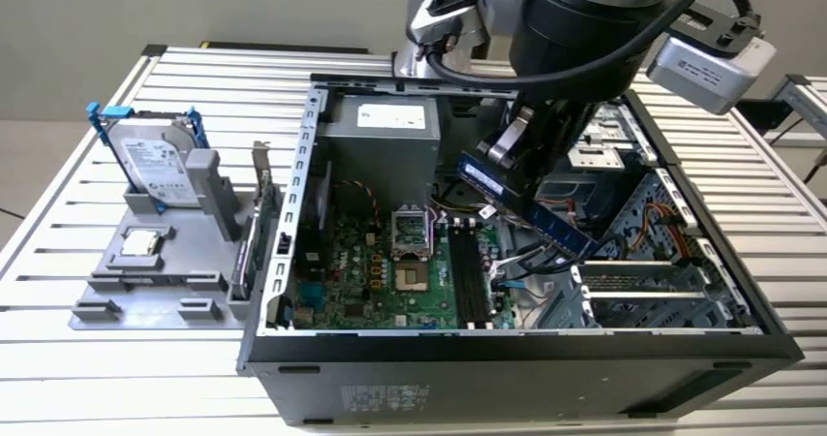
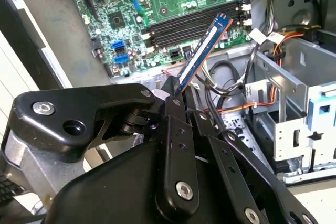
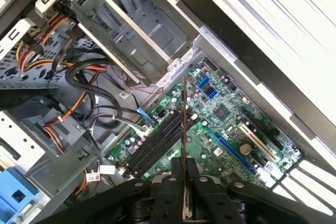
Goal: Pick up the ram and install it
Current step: 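Insert the ram into the slot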
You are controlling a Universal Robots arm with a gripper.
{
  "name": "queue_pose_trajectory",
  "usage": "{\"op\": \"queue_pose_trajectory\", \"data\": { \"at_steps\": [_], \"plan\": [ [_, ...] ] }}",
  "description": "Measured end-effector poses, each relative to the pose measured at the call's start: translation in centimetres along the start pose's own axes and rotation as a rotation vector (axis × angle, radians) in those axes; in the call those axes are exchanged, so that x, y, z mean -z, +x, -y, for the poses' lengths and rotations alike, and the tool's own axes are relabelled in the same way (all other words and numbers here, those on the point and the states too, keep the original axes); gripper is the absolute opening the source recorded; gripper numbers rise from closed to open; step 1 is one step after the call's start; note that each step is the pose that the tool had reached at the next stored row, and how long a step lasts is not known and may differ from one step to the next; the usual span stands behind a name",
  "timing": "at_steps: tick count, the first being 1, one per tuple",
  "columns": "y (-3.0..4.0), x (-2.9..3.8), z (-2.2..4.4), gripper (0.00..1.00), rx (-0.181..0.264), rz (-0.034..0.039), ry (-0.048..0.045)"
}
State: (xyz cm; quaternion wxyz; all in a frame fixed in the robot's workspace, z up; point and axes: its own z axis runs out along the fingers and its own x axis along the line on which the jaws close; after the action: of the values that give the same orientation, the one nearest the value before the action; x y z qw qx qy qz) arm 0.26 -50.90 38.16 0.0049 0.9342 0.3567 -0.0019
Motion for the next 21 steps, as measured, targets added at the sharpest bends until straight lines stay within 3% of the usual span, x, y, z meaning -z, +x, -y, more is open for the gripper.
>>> {"op": "queue_pose_trajectory", "data": {
  "at_steps": [21],
  "plan": [
    [0.0, -0.02, 0.0, 0.0, -0.235, 0.0017, 0.0018]
  ]
}}
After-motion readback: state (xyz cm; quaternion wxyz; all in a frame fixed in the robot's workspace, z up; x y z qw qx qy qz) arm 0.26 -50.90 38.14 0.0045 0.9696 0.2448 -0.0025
